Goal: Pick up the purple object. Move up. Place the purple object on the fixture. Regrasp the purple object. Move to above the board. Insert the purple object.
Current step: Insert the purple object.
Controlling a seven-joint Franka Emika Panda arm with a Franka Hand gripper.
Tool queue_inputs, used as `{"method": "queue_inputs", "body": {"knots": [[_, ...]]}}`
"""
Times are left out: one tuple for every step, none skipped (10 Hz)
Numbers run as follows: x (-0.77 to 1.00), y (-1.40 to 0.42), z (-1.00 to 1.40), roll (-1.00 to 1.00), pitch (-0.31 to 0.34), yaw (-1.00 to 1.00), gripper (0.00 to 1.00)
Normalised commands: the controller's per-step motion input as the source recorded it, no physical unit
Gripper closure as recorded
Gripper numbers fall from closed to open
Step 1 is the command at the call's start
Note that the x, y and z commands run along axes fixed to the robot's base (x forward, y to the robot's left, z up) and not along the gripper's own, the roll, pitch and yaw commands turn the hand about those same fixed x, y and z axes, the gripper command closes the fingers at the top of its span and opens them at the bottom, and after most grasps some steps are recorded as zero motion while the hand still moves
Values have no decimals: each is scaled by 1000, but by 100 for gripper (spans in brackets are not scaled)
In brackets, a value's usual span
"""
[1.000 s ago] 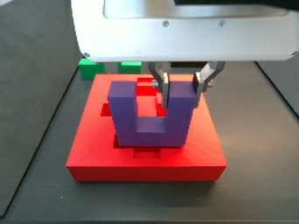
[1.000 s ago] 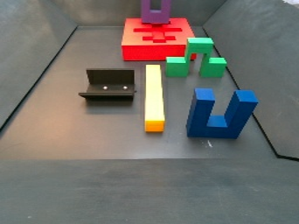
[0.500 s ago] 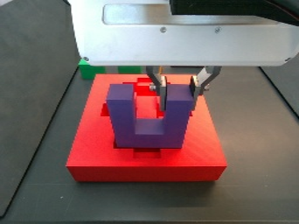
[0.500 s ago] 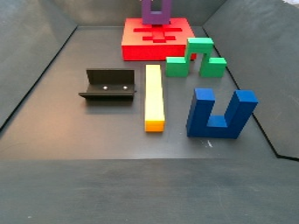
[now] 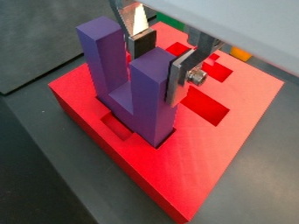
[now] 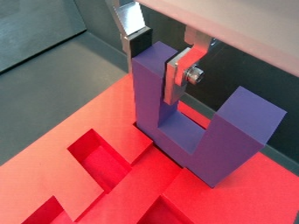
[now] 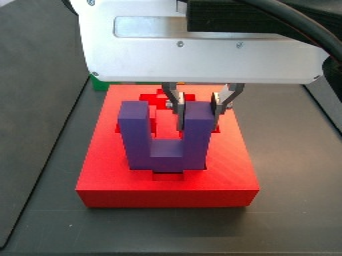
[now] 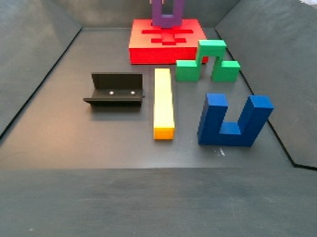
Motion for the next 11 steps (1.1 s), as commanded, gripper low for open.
{"method": "queue_inputs", "body": {"knots": [[20,-9,-169,3,-11,0,100],[0,-49,-274,77,0,0,100],[0,-77,-337,114,0,0,100],[0,-86,-383,151,0,0,100],[0,-109,-414,171,0,0,100],[0,-117,-440,173,0,0,100],[0,-134,-480,167,0,0,100],[0,-131,-500,159,0,0,100],[0,-106,-340,169,0,0,100],[0,0,0,4,0,0,100],[0,0,0,0,0,0,100]]}}
